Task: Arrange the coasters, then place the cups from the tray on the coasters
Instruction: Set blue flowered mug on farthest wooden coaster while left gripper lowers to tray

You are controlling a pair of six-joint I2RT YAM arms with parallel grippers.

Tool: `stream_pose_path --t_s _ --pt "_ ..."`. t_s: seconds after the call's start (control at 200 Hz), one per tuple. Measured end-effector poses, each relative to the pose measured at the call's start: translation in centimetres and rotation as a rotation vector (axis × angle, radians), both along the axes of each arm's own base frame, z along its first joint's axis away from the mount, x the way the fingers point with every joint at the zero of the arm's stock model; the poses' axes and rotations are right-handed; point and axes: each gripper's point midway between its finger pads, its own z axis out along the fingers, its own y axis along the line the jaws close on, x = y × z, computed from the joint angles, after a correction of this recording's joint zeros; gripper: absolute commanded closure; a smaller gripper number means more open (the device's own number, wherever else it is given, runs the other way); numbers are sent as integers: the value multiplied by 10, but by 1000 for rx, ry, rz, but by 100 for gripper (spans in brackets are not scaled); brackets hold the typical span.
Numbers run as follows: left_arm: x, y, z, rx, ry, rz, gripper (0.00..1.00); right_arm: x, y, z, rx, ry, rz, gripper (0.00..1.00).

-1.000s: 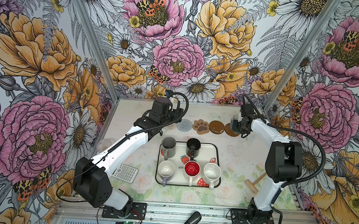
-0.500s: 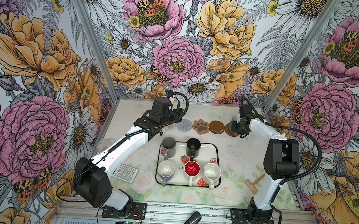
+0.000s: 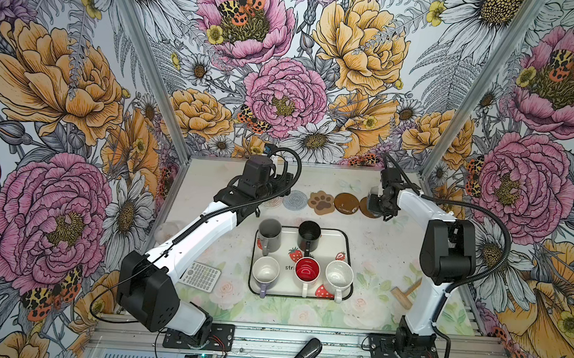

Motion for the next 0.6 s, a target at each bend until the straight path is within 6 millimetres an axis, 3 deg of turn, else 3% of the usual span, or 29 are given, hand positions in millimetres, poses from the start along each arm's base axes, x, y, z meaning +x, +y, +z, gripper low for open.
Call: stream_pose_path --t_s 0.1,0.28,0.6 --pt "0 0 0 0 0 0 27 0 0 0 0 0 0 100" --pt "0 0 1 -1 -2 0 27 0 0 0 0 0 0 77" --pt "-3 1 7 -7 -13 0 27 4 0 2 2 -20 -2 59"
